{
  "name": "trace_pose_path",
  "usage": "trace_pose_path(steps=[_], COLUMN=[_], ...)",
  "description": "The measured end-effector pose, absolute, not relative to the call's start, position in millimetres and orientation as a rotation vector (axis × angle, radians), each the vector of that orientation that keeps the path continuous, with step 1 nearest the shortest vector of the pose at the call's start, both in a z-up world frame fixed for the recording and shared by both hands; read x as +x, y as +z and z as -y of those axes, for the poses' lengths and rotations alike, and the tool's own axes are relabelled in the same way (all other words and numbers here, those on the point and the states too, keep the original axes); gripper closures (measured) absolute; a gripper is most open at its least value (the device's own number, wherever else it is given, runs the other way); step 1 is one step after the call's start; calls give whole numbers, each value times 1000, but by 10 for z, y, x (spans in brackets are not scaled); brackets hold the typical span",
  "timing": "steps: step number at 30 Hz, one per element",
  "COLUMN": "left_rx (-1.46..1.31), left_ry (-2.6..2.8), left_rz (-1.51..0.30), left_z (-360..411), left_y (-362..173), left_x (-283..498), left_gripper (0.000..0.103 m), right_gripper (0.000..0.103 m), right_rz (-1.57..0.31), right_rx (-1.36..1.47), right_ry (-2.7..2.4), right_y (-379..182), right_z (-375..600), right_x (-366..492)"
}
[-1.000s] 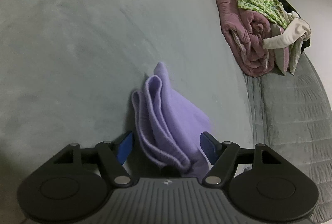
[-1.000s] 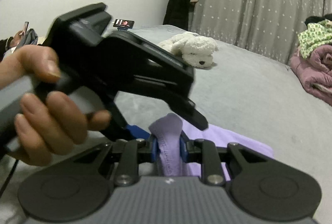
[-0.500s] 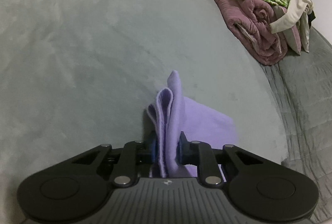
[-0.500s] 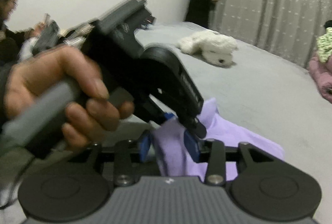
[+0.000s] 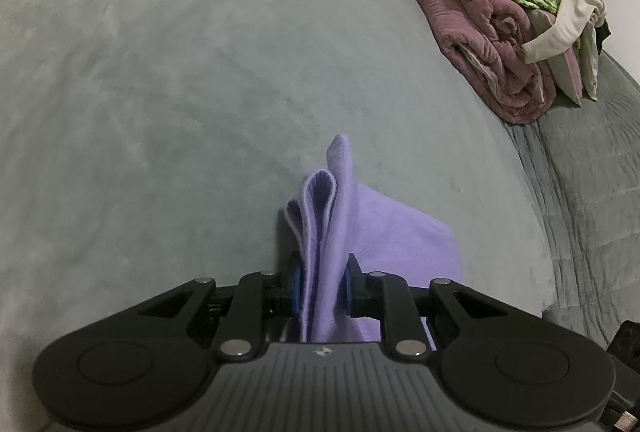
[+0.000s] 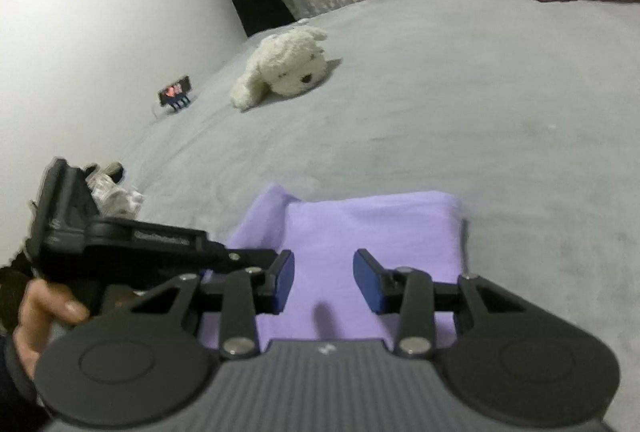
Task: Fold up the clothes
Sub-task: 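Hold the folded pants edge with the left gripper while the right gripper opens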
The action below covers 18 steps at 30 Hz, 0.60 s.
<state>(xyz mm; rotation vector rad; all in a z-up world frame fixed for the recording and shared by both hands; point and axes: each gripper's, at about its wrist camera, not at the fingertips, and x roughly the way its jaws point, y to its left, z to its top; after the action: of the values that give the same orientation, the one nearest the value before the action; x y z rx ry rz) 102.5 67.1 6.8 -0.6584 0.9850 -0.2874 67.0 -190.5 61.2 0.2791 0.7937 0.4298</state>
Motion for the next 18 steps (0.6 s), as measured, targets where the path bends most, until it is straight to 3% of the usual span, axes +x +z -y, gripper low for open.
trace_pose_path(steps=[6, 9, 13, 18], left_rx=[-603, -583, -569, -563], left_ry=[-283, -281, -279, -276], left_rz=[-978, -976, -975, -977], left_z=[-630, -615, -602, -585], left_y=[81, 93, 114, 154], left_x=[1012, 1005, 995, 982], left_gripper=[85, 84, 84, 84], right_gripper=[69, 73, 87, 88], right_rz=[-834, -812, -799, -765], right_rx=[149, 131, 171, 171], right_ry=[392, 346, 295, 254], right_y=[375, 373, 317, 325], right_z=[1716, 1719, 1814, 1838], right_x=[727, 717, 786, 793])
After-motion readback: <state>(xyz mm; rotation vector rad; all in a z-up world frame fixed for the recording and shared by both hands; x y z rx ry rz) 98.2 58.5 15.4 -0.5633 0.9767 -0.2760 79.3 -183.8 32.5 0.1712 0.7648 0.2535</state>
